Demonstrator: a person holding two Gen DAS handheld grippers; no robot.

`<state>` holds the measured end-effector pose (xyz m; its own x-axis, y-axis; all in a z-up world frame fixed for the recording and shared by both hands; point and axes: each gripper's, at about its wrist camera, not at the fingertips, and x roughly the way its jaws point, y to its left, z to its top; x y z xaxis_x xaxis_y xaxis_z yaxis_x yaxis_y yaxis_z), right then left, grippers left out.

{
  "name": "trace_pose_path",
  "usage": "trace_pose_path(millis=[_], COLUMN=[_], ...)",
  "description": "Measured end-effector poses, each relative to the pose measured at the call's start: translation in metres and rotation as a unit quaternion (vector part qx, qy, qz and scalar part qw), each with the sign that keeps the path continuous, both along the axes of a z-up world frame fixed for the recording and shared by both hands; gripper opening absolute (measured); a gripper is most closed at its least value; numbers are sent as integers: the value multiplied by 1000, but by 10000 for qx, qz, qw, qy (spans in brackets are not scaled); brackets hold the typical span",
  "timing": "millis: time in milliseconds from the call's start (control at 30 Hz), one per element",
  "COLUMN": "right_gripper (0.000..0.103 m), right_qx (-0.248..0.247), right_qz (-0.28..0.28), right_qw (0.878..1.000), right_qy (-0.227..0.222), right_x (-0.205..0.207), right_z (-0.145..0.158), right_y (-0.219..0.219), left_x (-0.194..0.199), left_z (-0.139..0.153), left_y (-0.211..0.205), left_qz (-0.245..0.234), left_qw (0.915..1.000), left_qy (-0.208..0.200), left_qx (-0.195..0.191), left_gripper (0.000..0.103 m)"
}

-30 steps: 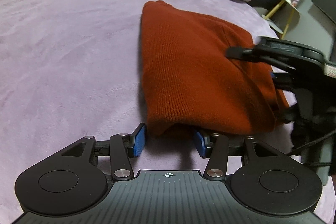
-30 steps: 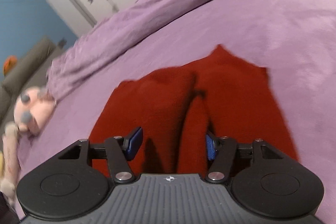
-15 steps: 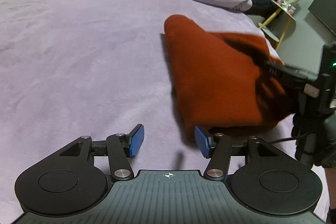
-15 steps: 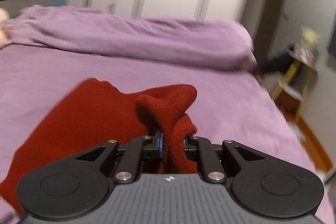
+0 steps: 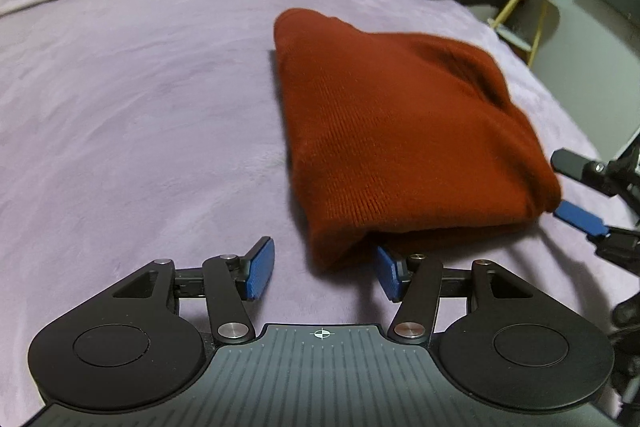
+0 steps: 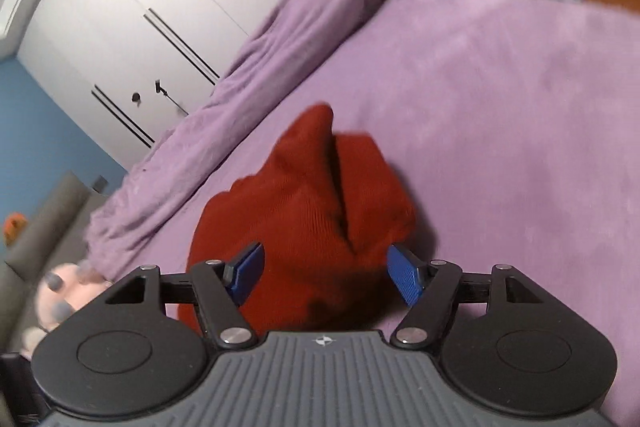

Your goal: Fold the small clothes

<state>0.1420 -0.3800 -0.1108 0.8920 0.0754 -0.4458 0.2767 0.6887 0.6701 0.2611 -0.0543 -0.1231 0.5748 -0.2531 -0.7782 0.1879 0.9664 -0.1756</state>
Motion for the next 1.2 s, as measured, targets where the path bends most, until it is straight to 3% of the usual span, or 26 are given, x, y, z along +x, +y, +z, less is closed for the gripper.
trace_pose_path(millis=[100,200,367,433,500,667,733,867,933,1033,1100,1167,1200], right_gripper=[53,53,56,56,55,30,27,23,20,20,20,20,19], right_qx=[-15,-228,529,840,833,1135,1390,1458,1887,2693,2247,1283,1103], right_qz=[-126,-504,-376,-224,-236,-145,-91,-154,46,245,265,338,434], right_qw=[9995,9977,9973,9962,9962,9931,9896,9892,9814,9587,9728,9911,9929], right_qy=[296,399,346,113,-37,-259,-368,-95,-352,-877,-499,122,107], right_x=[13,7,-8,-6,-3,5,5,16,15,12,14,18,17], right_z=[2,2,-16,-20,-18,-21,-28,-39,-38,-46,-48,-49,-48], right_y=[-3,-5,-12,-10,-8,-5,-8,-10,-13,-19,-19,-12,-10], left_x=[4,3,6,7,6,4,4,6,3,-2,-1,1,1], left_z=[-2,0,-1,1,3,7,7,6,10,13,10,5,3], left_y=[-8,-8,1,3,6,19,24,25,27,35,41,42,43], left_qz=[7,80,393,532,645,942,1084,1137,1199,1375,1373,1292,1230], left_qw=[9998,9997,9992,9984,9976,9945,9920,9911,9901,9864,9861,9878,9888], left_qy=[-61,-119,-12,4,-54,-82,-48,43,-83,-184,-105,90,192], left_qx=[201,184,-87,-199,-237,-460,-643,-691,-732,-877,-929,-861,-825], left_gripper=[59,59,60,60,60,61,61,62,62,62,64,65,65])
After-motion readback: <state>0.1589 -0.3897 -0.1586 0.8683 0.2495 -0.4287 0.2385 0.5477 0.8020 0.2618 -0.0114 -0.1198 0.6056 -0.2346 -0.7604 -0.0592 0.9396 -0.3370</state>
